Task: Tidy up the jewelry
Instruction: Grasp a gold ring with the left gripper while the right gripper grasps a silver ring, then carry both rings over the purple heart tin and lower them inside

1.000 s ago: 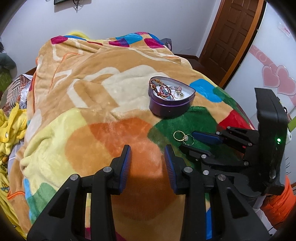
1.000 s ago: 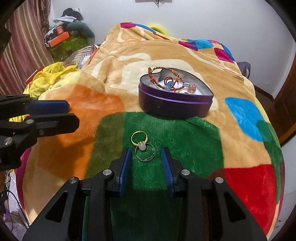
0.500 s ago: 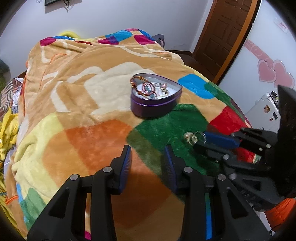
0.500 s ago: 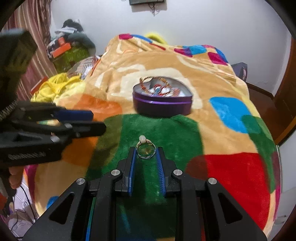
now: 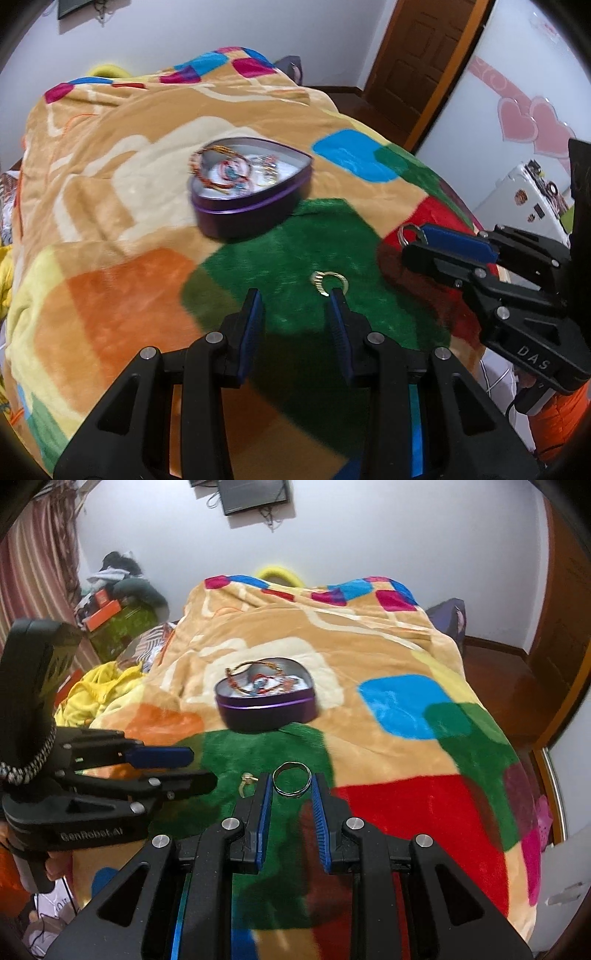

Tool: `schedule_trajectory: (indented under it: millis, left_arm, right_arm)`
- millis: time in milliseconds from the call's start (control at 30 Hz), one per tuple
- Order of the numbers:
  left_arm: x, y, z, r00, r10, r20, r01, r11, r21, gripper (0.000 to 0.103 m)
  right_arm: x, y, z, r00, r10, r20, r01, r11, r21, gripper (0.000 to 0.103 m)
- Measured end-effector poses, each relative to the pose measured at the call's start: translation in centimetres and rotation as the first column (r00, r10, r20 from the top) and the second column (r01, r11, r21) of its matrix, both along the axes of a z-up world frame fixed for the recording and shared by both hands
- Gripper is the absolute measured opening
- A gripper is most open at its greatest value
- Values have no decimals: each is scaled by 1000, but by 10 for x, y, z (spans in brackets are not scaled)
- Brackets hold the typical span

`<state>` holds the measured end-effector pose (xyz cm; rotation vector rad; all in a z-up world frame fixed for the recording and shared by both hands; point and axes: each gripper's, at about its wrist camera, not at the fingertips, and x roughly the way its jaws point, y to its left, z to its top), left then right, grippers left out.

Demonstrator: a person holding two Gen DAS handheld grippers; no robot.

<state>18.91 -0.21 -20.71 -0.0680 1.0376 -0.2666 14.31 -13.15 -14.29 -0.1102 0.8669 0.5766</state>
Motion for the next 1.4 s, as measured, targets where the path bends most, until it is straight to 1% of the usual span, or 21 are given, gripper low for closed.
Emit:
schedule_trajectory:
  millis: [167,267,333,400,533,733,900,1200,1400]
  left_arm:
    - [9,-21,-12,999,-40,-22,41,999,15,36]
    - [14,-28,-19,999,-37,-24,38,999,30,36]
    - [14,-29,-20,999,-31,-9,31,999,35,34]
    - [15,-27,-20,1000,-28,-1,28,999,39,24]
    - [13,-23,-17,1000,-23,9,23,999,28,24]
    - [10,-12,-2,999,2,48,-3,1000,27,24]
    - [14,9,19,994,45,96,-46,999,9,24]
    - [21,41,56,975,114,193,-114,993,-14,24]
    - [27,52,69,965,136,226,-127,990,-52,24]
  right_arm:
    - [3,-13,-1,1000,-26,-11,26,1000,11,19]
    - [4,-19,-2,999,-36,-15,36,999,12,19]
    - [5,-21,-3,999,-39,-19,39,999,16,19]
    - [5,-21,-3,999,-38,-21,39,999,20,19]
    - [7,-19,-2,999,-35,-22,35,999,30,19]
    - [10,-11,7,1000,-19,-1,19,999,46,19]
    - [16,-2,17,1000,-12,25,11,998,65,19]
    - [28,12,37,997,-3,80,-4,995,97,19]
    - [38,23,49,993,10,117,-24,993,118,19]
